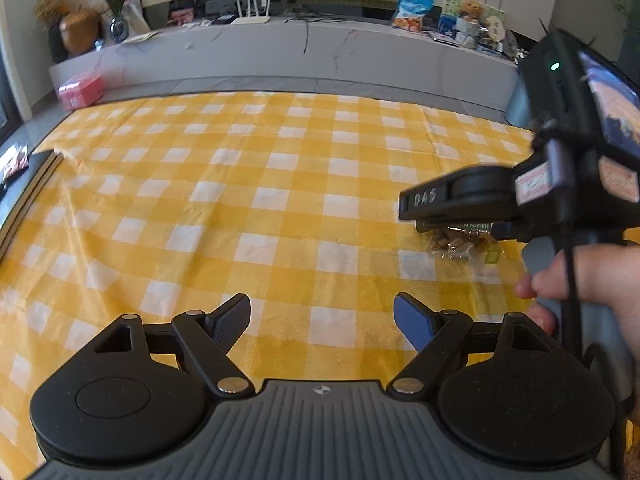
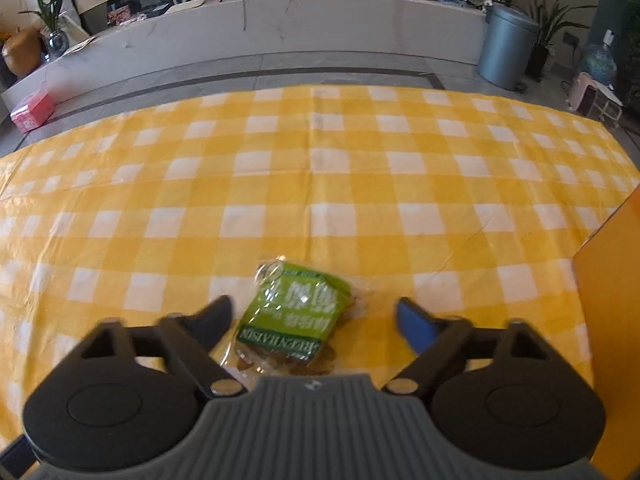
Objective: Organize snacks
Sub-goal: 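Grasp the green raisin bag with the right gripper and lift it, then grasp the green sausage with the left gripper while the right holds the raisin bag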
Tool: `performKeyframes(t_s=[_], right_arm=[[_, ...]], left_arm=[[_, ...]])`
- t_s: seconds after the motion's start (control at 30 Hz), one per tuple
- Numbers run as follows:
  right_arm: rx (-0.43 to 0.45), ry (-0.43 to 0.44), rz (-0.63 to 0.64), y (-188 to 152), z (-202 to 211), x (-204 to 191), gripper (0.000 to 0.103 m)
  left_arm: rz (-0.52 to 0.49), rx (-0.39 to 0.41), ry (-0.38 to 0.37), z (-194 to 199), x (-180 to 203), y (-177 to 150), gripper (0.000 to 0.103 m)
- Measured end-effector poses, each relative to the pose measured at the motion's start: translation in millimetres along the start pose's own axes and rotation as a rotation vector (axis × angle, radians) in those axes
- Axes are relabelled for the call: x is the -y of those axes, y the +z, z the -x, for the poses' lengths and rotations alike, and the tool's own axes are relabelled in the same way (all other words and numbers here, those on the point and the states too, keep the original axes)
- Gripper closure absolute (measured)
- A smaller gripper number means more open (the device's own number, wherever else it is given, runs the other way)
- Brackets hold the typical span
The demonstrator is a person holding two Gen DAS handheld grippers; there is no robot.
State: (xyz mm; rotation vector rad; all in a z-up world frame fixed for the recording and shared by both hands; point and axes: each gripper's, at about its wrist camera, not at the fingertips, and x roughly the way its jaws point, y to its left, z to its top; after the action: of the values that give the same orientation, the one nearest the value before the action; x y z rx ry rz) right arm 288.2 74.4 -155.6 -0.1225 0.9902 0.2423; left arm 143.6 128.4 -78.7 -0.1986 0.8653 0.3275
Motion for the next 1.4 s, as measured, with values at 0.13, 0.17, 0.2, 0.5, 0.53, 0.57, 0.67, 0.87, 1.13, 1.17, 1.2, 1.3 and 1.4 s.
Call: performKeyframes(t_s=[0.13,0.17,0.2,0.5,0.53,0.57,0.67,0.87,1.13,1.17,1.2,1.3,1.4], right_arm=[[0.001,0.031,0.115,-6,10,-11,0.059],[-0.001,0.048,0.101,-6,15,-7,0.059],[0.01,0.072,0.083,-8,22,1,0.06],[0.185,0.221,-0.015,-23,149,110,0.06],[0.214,0.219,-0.04,-27,164,128,0.06],[0.243,0.211,-0.062,-30,177,145,0.06],[0.312,0.183,-0.11,-46,202,186,0.059],[0.33,0.206,-0.21,-78,204,234,0.059],[0.346,0.264,-0.305,-82,190,257,0.059],[0.348,0.272,-0.302,-82,190,256,0.059],[0.356,0.278,-0.302,-87,193,260,0.059],[0.385,0.256,-0.305,-88,197,260,0.059],[0.401,0.266,-0.332,-91,199,269,0.059]], left_arm=[[-0.004,0.009,-0.035,8,0,2,0.008],[-0.009,0.013,-0.044,11,0,2,0.008],[-0.017,0.016,-0.05,13,1,2,0.008],[-0.264,0.142,-0.407,39,50,23,0.008],[-0.33,0.136,-0.449,39,61,26,0.008],[-0.419,0.125,-0.487,38,73,28,0.008],[-0.636,0.155,-0.562,31,104,30,0.009],[-1.051,0.103,-0.547,-4,174,18,0.018],[-1.333,-0.02,-0.548,-61,237,-1,0.025],[-1.349,-0.047,-0.553,-67,241,0,0.025],[-1.35,-0.074,-0.557,-72,242,4,0.025],[-1.289,-0.18,-0.608,-90,246,17,0.037],[-1.318,-0.235,-0.651,-96,247,21,0.048]])
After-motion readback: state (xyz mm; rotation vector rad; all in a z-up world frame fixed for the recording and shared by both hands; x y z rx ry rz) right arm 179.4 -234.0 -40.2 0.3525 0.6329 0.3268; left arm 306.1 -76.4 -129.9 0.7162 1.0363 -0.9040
